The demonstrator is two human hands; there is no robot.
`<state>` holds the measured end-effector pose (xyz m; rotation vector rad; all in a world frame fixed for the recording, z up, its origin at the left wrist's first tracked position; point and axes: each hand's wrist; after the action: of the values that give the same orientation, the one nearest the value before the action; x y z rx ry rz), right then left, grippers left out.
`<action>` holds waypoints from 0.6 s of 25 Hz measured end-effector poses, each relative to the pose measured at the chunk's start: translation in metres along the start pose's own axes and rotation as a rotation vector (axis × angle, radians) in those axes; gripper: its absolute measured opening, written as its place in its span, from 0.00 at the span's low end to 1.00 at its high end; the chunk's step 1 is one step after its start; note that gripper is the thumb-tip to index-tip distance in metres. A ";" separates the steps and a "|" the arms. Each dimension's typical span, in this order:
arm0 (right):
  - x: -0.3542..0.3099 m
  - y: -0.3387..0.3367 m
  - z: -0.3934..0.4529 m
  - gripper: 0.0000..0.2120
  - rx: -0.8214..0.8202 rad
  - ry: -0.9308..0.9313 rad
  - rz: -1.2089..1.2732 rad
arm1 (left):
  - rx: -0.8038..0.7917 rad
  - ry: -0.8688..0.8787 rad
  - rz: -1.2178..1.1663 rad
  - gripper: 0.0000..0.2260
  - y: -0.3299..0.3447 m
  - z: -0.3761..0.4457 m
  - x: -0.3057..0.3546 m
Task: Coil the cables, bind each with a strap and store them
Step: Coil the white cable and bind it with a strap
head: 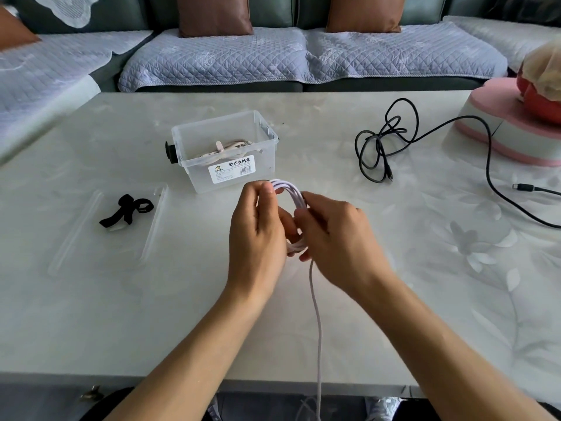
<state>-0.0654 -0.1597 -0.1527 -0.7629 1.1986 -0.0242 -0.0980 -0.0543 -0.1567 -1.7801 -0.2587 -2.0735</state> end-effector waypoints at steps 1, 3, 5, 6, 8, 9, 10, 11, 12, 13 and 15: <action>0.001 -0.008 0.001 0.09 -0.018 -0.002 -0.004 | -0.060 0.007 0.036 0.11 -0.004 0.000 0.001; 0.005 -0.022 0.003 0.08 -0.046 -0.026 -0.074 | -0.166 -0.016 0.149 0.09 -0.013 0.002 0.001; 0.009 -0.032 0.003 0.07 -0.115 -0.078 -0.174 | -0.268 -0.030 0.240 0.08 -0.024 0.004 -0.002; 0.009 -0.034 0.002 0.07 -0.162 -0.106 -0.202 | -0.314 0.007 0.300 0.07 -0.028 0.005 -0.004; 0.009 -0.032 0.001 0.08 -0.215 -0.135 -0.180 | -0.365 0.130 0.450 0.07 -0.034 0.004 -0.006; 0.009 -0.030 0.001 0.08 -0.211 -0.130 -0.136 | -0.358 0.168 0.501 0.08 -0.034 0.003 -0.006; 0.009 -0.029 0.001 0.08 -0.195 -0.106 -0.078 | -0.325 0.181 0.518 0.10 -0.035 0.005 -0.007; 0.008 -0.028 0.001 0.08 -0.174 -0.071 -0.028 | -0.272 0.181 0.514 0.10 -0.035 0.006 -0.008; 0.008 -0.027 0.001 0.08 -0.165 -0.039 0.007 | -0.212 0.177 0.502 0.11 -0.035 0.007 -0.010; 0.008 -0.026 0.001 0.10 -0.173 -0.014 0.033 | -0.163 0.170 0.480 0.11 -0.035 0.008 -0.011; 0.009 -0.027 0.001 0.13 -0.205 0.016 0.067 | -0.140 0.160 0.430 0.10 -0.035 0.008 -0.011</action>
<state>-0.0512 -0.1833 -0.1448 -0.9019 1.2539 0.1498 -0.1042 -0.0172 -0.1624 -1.5631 0.2972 -1.9372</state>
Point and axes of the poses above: each hand's wrist, its own z-axis towards the middle knuckle, its own y-axis out of the palm, x = y × z, and after that the axes turned 11 degrees about -x, right-handed
